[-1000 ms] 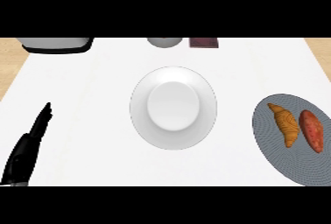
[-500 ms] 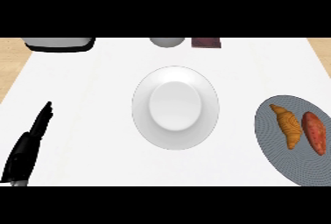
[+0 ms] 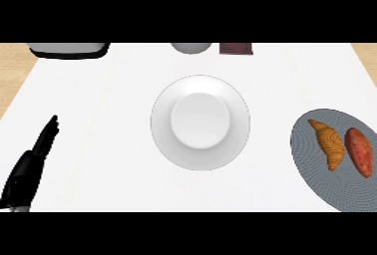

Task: Pick the sweet potato from the placemat and place it in the plate

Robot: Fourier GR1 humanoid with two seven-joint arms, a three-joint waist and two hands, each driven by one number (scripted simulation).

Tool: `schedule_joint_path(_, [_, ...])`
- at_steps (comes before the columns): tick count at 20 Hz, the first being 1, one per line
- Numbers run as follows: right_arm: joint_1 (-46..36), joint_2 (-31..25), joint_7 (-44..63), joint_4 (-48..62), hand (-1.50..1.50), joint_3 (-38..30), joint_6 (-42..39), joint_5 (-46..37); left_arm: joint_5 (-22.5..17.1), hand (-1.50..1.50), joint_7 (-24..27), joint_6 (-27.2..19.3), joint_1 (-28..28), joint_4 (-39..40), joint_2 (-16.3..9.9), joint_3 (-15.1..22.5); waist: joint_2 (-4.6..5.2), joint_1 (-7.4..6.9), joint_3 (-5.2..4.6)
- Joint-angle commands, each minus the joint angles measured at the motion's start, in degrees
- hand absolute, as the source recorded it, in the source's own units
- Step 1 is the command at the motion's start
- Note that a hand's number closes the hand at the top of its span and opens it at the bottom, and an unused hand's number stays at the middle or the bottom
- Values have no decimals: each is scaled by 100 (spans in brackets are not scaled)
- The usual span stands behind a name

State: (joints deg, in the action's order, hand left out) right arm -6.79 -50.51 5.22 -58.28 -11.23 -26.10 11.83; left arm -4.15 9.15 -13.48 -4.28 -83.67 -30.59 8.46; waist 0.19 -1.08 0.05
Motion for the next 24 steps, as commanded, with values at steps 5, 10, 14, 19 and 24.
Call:
schedule_joint_path(5, [-1001, 130, -1043, 1669, -150, 432, -558, -1146, 376, 0, -99, -97, 93, 75, 412, -70, 2, 25, 2])
schedule_joint_path(10, [-1217, 450, -1047, 1794, -150, 499, -580, -1466, 469, 0, 1, 167, -2, 119, 487, -316, -13, 63, -3])
schedule_joint_path(14, [-1435, 496, -1723, 2566, -150, 581, -764, -1867, 435, 0, -187, 494, 110, -40, 383, -448, -6, 45, 1])
schedule_joint_path(19, [-1671, 571, -1893, 2986, -150, 578, -635, -2291, 546, 0, -319, 565, 88, -127, 566, -676, -7, 47, 0])
schedule_joint_path(24, [-1813, 863, -1891, 3256, -150, 569, -449, -2543, 839, 0, -130, 591, 145, 65, 755, -799, -8, 54, -1])
